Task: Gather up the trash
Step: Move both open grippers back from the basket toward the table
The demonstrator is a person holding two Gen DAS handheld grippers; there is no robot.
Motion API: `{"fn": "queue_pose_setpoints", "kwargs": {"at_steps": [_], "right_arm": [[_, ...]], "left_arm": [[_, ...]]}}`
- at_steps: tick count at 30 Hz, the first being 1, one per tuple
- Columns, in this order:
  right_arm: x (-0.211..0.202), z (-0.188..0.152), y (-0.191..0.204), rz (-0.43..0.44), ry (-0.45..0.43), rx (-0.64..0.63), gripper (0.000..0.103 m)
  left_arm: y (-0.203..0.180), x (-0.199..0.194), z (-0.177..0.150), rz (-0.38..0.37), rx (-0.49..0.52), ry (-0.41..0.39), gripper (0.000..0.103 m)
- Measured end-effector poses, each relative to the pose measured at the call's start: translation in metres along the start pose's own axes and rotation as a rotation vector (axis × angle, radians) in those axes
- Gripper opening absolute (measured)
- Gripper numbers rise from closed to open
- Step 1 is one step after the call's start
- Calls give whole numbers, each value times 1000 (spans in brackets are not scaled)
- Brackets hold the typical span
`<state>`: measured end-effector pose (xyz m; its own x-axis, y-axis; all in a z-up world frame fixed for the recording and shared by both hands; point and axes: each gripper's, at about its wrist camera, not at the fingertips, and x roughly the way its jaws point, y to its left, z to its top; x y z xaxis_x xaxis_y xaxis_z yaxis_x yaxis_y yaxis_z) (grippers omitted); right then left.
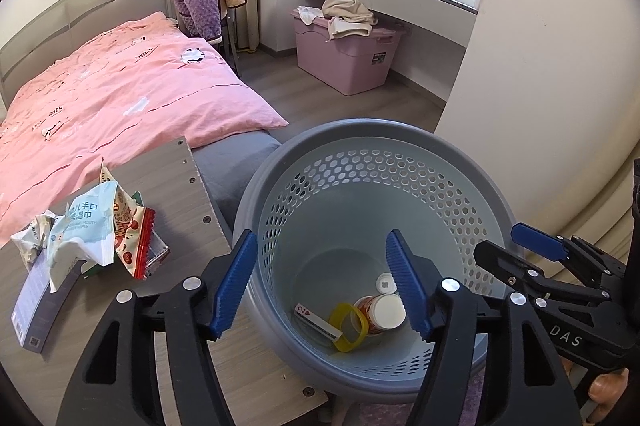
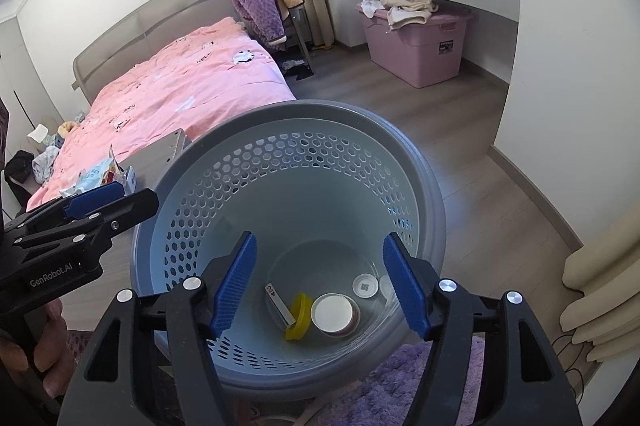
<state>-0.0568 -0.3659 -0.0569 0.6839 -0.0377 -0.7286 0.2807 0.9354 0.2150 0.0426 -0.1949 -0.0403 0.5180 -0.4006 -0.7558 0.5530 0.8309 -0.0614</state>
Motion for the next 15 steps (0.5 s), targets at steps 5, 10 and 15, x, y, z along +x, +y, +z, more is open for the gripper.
{"fn": "queue_pose_setpoints", "kwargs": {"at_steps": [5,10,15], "right_arm": [[3,5,1,3,12,2,70],[-1,15,7,-5,-18,4,77],[-10,24,16,-16,-53,-1,80]], "left_arm": [[4,-1,2,4,-4,0,67],[13,-8,8,-6,-6,-10,67],[22,-21,11,-6,16,-19,67]]}}
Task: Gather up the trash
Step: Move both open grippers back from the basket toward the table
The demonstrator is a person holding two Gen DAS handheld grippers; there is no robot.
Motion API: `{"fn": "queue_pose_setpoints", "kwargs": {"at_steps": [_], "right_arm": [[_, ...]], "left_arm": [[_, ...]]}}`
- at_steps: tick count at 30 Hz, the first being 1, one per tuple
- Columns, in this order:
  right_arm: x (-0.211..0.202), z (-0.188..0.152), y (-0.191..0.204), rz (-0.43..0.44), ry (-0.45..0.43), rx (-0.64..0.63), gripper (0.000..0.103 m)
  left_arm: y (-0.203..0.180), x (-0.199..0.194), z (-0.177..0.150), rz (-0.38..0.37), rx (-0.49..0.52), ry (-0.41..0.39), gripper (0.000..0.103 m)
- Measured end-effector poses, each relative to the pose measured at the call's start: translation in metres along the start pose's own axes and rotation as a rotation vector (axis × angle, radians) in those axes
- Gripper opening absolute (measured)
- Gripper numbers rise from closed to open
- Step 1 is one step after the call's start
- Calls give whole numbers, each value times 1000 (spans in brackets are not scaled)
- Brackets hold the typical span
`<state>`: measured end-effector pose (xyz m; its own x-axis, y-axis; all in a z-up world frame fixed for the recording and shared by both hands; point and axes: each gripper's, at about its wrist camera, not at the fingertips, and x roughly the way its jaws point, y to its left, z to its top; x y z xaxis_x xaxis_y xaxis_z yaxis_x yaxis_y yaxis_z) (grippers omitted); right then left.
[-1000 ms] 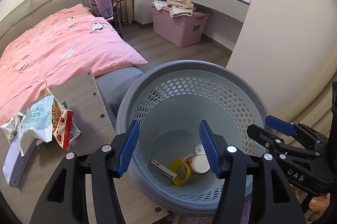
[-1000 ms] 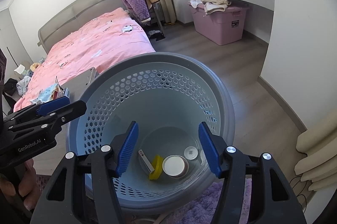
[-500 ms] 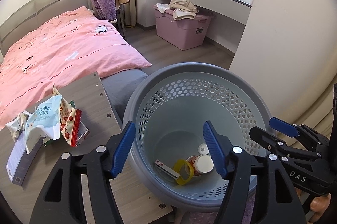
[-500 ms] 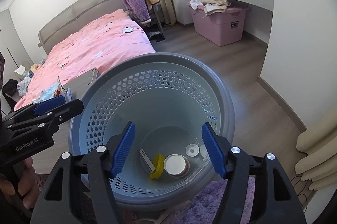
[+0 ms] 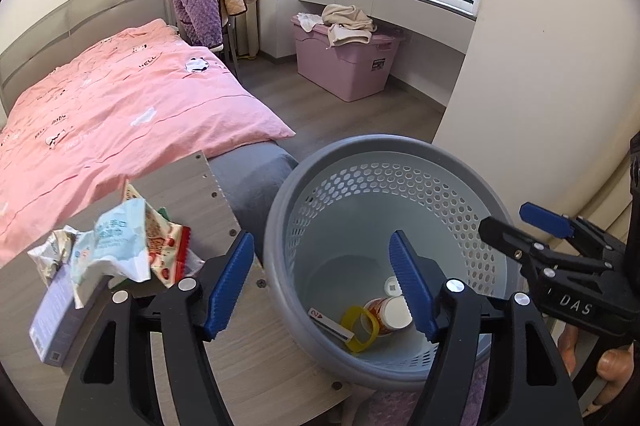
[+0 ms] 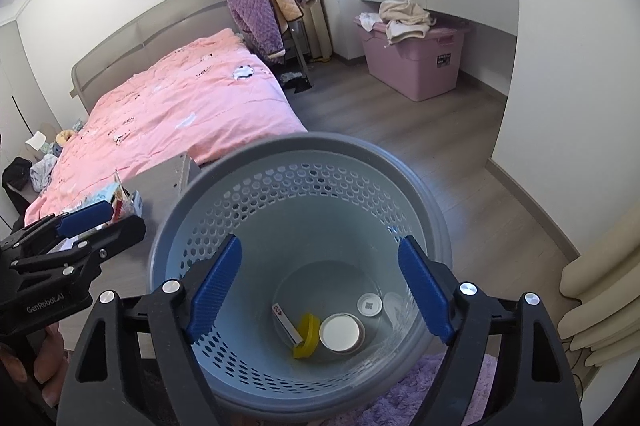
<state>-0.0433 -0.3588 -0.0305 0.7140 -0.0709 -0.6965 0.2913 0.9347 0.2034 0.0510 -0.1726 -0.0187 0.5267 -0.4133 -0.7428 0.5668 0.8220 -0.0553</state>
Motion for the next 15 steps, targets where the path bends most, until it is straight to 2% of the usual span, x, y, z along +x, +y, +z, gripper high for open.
{"fn": "queue_pose_setpoints", "kwargs": {"at_steps": [5,15], "right_arm": [[-11,1,13,27,-36,29,83],[-16,5,54,81,-22,-65,83]], "left_arm": [[11,-20,-8,13,-12,-22,69],[49,-49,-21,80,-97,-45,69]]}}
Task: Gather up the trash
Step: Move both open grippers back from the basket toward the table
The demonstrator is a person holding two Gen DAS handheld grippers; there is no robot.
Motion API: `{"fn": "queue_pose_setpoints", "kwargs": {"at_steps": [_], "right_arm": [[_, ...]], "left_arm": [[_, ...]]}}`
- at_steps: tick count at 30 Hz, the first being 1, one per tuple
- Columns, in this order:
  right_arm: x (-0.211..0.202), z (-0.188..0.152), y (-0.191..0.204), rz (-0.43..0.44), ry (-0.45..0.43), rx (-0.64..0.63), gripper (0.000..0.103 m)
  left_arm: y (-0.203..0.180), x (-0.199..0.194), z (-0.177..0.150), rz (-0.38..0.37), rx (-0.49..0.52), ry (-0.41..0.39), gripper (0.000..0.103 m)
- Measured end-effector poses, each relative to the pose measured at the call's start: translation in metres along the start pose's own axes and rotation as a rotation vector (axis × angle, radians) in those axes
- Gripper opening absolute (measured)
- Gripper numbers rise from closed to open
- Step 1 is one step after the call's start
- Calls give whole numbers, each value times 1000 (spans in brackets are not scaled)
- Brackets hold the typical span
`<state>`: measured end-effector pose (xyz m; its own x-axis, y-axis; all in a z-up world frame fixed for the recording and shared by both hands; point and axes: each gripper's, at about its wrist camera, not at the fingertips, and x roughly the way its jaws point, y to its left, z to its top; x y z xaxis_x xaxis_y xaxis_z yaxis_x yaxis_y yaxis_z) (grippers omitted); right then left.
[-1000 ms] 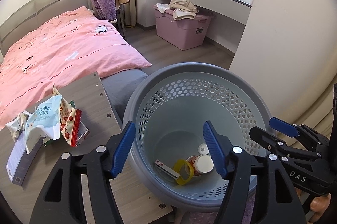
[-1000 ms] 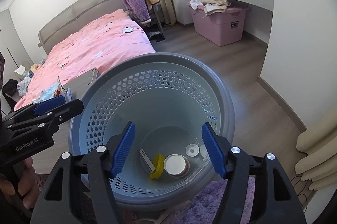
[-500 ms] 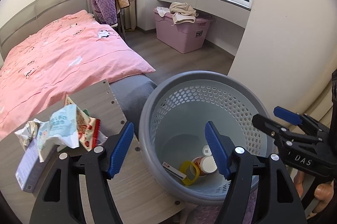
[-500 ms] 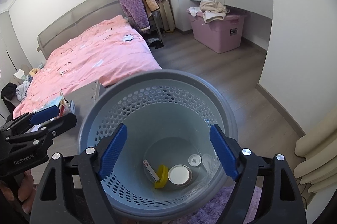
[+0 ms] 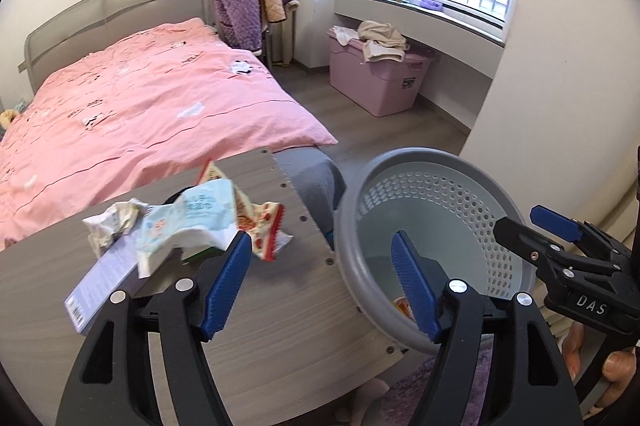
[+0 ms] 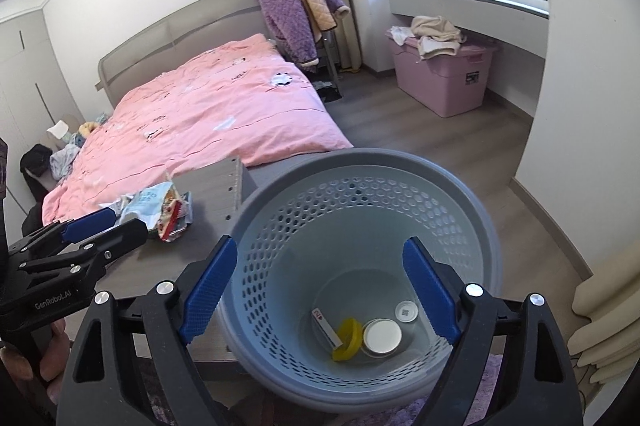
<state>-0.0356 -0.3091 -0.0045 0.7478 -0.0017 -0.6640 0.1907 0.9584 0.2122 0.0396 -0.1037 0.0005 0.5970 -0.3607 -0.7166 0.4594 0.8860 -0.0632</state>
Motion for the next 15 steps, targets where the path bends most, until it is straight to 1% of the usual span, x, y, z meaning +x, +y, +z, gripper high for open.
{"fn": "queue_pose_setpoints", "kwargs": {"at_steps": [3,8,15], "right_arm": [[0,1,10,20,0,-12,83],[9,2,25,50,26,-30,83],[23,-1,58,85,67,-75,83]], "left_arm": [[14,-7,-6,25,-26,-1,69],[39,-12,-15,60,-77,11,69],[87,-14,-29,122,-151,25,69]]}}
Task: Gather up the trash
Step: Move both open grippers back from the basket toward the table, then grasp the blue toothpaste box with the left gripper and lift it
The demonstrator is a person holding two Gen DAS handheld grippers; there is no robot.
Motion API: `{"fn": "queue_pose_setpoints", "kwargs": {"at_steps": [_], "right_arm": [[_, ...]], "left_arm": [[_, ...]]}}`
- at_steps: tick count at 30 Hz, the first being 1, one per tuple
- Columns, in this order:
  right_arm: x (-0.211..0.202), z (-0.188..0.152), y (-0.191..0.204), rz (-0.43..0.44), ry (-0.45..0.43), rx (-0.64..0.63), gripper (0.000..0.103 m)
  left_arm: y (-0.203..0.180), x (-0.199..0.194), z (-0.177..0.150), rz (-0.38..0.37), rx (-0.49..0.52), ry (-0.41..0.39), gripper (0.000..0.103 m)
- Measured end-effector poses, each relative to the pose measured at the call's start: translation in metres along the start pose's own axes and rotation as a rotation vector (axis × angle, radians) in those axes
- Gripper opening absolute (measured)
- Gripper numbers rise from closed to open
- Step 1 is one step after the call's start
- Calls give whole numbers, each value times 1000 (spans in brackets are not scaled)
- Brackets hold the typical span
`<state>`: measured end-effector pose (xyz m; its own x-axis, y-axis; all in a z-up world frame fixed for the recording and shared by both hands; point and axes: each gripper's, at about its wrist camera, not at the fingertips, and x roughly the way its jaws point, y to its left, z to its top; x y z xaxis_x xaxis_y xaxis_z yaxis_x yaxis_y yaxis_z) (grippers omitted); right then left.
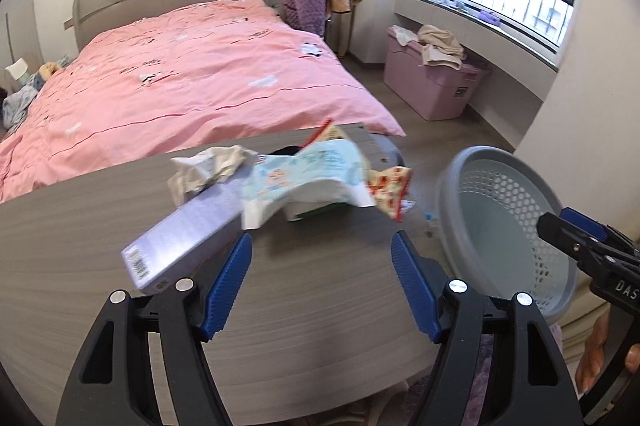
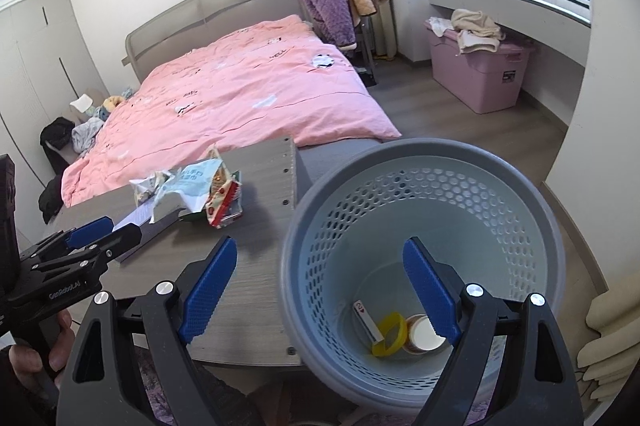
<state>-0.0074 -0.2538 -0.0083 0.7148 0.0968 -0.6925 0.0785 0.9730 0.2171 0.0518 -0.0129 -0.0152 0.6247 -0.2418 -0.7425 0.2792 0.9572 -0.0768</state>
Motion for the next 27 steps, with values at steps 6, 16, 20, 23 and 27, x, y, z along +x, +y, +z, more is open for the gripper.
{"fn": "queue_pose_setpoints", "kwargs": {"at_steps": [6,16,20,23,27], "right_arm": [[14,3,27,10,28,-28,83],[32,6,62,4,56,-79,83],[37,5,70,-7,71,-92,83],[36,3,74,-12,74,-94,83],[37,0,79,-18,80,-104,83]], "left_arm": [[48,9,4,53,-48,-10,69],[112,32,10,99,-57,20,69],[126,40,11,60,-59,35,69],[131,46,12,19,-43,50,69],[133,56,12,6,-10,67,69]]}}
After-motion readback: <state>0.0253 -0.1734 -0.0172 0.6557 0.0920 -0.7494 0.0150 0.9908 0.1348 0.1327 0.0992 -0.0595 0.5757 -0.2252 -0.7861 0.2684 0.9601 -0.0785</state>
